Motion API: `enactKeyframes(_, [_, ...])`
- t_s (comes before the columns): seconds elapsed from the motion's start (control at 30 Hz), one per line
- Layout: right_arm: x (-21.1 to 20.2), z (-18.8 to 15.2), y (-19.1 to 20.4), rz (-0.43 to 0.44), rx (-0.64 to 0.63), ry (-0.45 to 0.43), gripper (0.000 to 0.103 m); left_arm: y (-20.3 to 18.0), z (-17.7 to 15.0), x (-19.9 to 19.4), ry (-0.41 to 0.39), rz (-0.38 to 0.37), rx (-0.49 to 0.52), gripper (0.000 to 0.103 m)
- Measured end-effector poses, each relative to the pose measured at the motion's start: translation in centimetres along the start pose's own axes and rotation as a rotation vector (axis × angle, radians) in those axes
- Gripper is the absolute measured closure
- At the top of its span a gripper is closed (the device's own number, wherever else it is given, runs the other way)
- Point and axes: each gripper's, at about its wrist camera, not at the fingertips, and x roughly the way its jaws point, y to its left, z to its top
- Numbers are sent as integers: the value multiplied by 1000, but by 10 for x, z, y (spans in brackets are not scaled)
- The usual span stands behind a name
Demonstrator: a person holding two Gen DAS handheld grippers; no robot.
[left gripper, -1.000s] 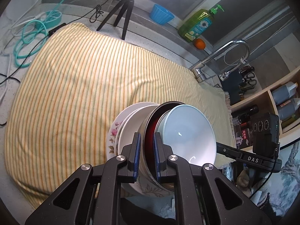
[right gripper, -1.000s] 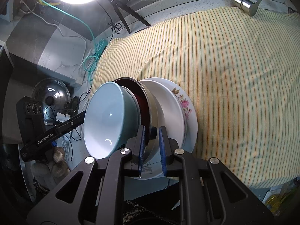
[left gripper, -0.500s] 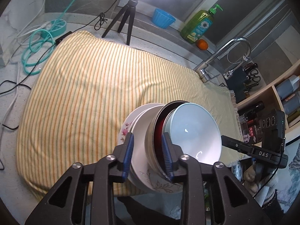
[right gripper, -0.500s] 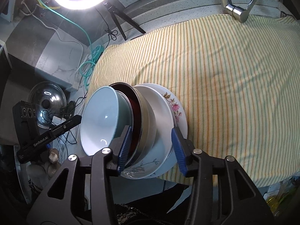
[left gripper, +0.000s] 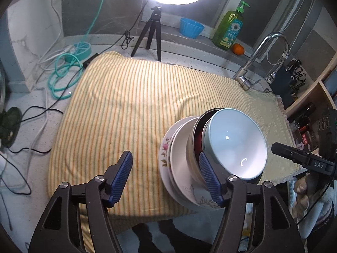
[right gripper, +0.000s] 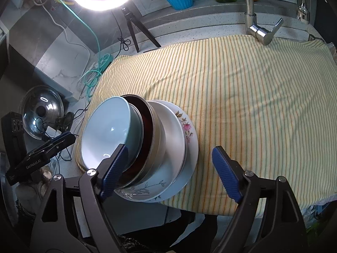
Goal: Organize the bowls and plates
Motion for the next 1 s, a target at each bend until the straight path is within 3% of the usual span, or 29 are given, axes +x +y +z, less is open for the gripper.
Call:
enactKeyframes(0.3, [-27,-9,16,-48,-55,-108,16,-15,-4,-19,-57,37,48,32])
enactKeyframes(0.53, [-51,-16,34,-94,-113,-192,11,-25,-6,-29,-85,22,65,32])
enactKeyframes(1.0, [-59,-19,34,-81,-96,-216,11,-36,-8,-38,-110,28,85,32])
